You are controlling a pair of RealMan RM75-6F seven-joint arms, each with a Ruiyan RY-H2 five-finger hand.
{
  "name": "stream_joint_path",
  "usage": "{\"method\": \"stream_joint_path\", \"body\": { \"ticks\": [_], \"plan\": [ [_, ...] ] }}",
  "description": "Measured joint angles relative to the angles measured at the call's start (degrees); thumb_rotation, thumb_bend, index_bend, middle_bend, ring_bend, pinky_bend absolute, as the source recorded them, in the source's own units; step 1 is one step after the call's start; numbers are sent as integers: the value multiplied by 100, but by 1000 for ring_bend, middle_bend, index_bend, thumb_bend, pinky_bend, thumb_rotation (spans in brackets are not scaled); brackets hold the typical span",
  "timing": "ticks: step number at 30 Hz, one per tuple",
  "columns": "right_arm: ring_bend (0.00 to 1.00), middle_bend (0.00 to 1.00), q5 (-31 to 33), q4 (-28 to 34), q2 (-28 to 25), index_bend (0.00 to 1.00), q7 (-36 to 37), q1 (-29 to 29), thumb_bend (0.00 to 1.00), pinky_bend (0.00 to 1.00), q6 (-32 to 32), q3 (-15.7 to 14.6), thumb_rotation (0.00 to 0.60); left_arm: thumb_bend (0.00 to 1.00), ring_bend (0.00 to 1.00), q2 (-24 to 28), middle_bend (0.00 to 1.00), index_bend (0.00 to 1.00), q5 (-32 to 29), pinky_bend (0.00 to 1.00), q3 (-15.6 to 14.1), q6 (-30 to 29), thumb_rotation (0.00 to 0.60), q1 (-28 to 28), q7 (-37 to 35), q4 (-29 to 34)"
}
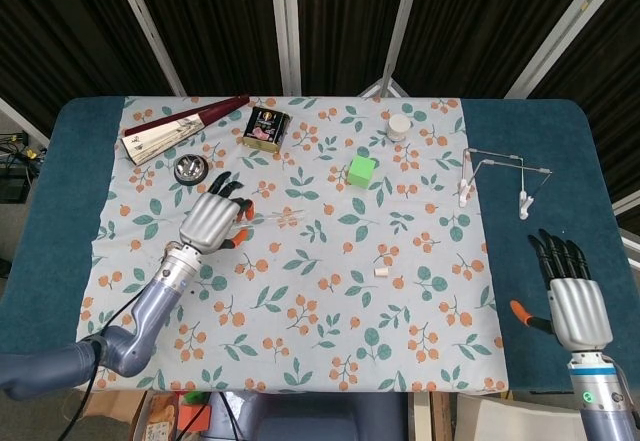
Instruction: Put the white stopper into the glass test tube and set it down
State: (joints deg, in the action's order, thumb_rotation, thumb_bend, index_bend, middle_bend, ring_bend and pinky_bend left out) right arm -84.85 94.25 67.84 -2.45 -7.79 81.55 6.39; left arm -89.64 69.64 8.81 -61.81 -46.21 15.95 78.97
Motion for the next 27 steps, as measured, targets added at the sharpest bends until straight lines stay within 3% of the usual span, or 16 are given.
{"method": "stream_joint_path", "body": {
  "ticks": [8,15,27],
  "plan": [
    [0,62,667,378,2,315,-490,-528,234,0,-1020,203,600,564,181,587,669,605,232,68,164,-146,600,114,-247,636],
    [0,94,1077,483,130,340,-1064,-1159,233,0,-1898,254,600,564,181,931,669,605,306,68,241,-150,600,186,-372,971],
    [0,112,1439,143,1064,415,-1588,-1680,234,0,-2378,150,600,564,181,1337,669,610,350,69,300,-161,600,303,-436,1367]
  ]
}}
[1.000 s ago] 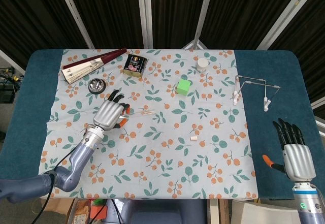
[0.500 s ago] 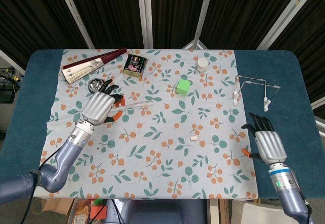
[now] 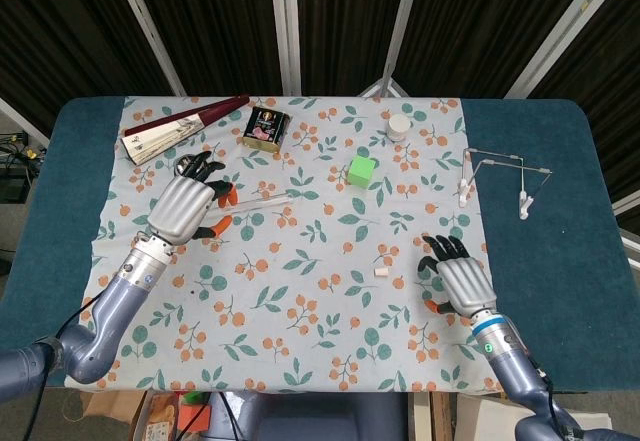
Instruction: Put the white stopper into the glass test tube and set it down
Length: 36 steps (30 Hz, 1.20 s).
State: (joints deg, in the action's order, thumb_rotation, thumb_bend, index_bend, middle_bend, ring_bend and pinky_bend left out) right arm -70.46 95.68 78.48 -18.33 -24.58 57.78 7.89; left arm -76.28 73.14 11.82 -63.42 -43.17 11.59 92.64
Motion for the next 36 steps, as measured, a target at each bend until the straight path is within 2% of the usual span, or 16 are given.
{"method": "stream_joint_path", "body": {
  "ticks": [11,23,36],
  "plan": [
    [0,127,162,-671,851,436,-206,-455,236,0,-90,112,600,564,181,318,669,610,60,69,57,3,600,59,-33,271],
    [0,142,603,-1128,1292,488,-425,-775,304,0,-222,257,600,564,181,402,670,610,81,68,110,60,600,44,-99,315],
    [0,150,884,-1520,1580,512,-452,-898,309,0,-216,253,600,564,181,413,670,611,82,68,123,127,600,20,-144,256]
  ]
}}
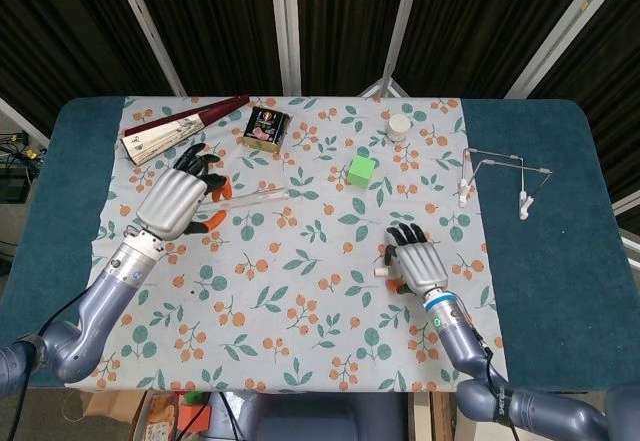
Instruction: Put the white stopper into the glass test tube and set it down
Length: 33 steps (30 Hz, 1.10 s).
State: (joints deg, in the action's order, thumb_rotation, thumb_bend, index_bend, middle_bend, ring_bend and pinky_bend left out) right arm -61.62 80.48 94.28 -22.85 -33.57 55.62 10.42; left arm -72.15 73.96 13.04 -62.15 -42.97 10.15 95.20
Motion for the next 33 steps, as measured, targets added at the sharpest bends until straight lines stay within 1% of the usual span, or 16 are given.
{"method": "stream_joint_path", "body": {
  "ticks": [11,33],
  "plan": [
    [0,151,105,-151,89,520,39,-59,336,0,-15,-28,600,564,181,-35,671,611,1,68,7,24,600,-19,-16,-35],
    [0,151,129,-213,193,533,0,-124,339,0,93,-67,600,564,181,-60,673,612,39,69,-12,44,600,3,-176,-176]
  ]
}}
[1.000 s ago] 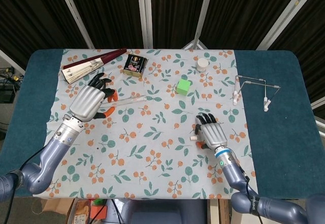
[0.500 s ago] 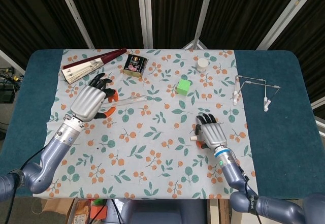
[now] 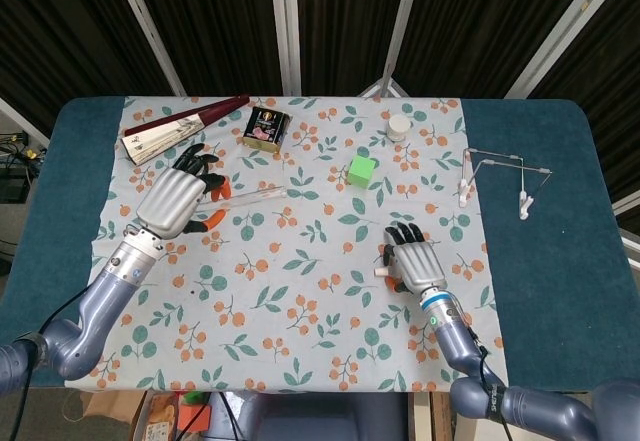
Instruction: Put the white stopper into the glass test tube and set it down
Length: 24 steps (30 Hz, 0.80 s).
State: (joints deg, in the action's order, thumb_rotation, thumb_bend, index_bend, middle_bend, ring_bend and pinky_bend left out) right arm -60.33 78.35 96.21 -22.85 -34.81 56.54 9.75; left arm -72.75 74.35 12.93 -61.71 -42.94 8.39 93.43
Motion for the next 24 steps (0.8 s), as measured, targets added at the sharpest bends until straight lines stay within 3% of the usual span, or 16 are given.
{"method": "stream_joint_path", "body": {
  "ticks": [5,14,24],
  "plan": [
    [0,162,18,-16,29,562,-31,-14,347,0,8,-10,600,564,181,-8,673,612,12,69,-11,18,600,2,-41,-37],
    [0,217,0,-72,61,689,-30,-8,452,0,66,-28,600,564,181,-30,673,612,37,69,-14,38,600,-8,-82,-97],
    [0,228,-195,40,-98,707,51,27,461,0,220,-22,600,564,181,-115,674,613,30,69,-3,59,600,-48,-46,-100]
  ]
}}
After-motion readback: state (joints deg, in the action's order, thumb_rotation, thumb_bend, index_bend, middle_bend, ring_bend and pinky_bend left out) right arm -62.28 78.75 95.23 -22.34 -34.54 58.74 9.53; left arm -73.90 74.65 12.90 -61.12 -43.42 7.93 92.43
